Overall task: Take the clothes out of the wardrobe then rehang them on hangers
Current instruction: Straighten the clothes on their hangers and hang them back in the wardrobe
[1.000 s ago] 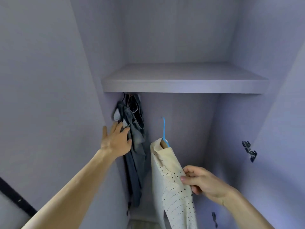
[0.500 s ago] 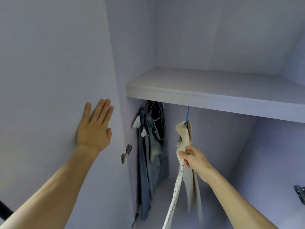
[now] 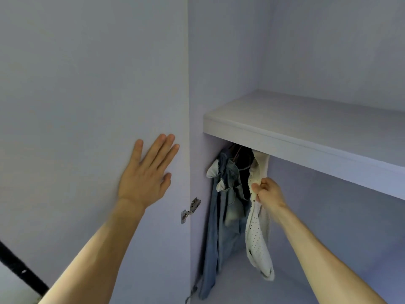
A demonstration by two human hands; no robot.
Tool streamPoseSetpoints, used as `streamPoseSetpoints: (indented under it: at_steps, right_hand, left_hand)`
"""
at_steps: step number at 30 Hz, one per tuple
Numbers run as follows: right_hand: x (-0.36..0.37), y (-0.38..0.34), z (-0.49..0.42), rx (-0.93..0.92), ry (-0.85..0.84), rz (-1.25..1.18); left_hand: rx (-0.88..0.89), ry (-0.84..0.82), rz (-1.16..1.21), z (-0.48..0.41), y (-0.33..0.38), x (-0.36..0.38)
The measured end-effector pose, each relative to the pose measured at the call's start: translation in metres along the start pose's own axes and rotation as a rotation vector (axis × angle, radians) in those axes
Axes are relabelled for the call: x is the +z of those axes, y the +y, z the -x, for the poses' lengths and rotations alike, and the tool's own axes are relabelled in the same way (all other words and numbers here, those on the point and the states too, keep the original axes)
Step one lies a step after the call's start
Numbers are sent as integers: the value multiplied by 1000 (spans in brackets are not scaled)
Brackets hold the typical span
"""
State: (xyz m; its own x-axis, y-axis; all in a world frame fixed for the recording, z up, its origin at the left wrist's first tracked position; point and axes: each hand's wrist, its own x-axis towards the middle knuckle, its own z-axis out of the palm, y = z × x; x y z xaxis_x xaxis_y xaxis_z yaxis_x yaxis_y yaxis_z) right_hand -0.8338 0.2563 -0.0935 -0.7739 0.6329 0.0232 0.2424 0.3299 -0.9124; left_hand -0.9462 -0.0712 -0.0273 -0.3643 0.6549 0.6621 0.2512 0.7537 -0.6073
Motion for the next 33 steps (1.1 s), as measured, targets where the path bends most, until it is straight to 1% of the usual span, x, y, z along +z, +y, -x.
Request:
streamPoseSetpoints:
  at_steps: [4, 7, 9, 12, 14, 17, 19, 21, 24, 28, 31, 33]
  right_hand:
    - [16, 11, -14, 52, -32, 23]
    - [32, 25, -13, 90, -64, 86]
    - [40, 35, -12, 92, -97, 182]
    - [48, 42, -16, 38, -132, 420]
    - [53, 38, -22, 15, -158, 534]
    - [62, 30, -31, 11, -210, 569]
    - [64, 27, -33, 19, -236, 550]
    - [61, 26, -31, 25, -271, 513]
    - [51, 26, -17, 31, -366, 511]
    - [36, 24, 25, 27, -436, 446]
    - [30, 18, 77, -84, -459, 371]
    - [28, 12, 119, -201, -474, 359]
  left_hand:
    - [-2, -20, -34, -1, 1, -2]
    - [-2, -32, -39, 0, 0, -3]
    - [-9, -28, -38, 0, 0, -4]
    - [-17, -18, -46, 1, 2, -5]
    - [-18, -21, -27, 1, 2, -5]
    - [-28, -34, -28, 2, 1, -5]
    - [-39, -58, -18, 2, 1, -7]
    - [-45, -105, 2, 2, 1, -12]
    - [-63, -195, 65, 2, 3, -23]
    - [-117, -343, 229, 21, 15, -43]
    - [-211, -506, 385, 67, 31, -60]
    - [-323, -650, 532, 113, 39, -73]
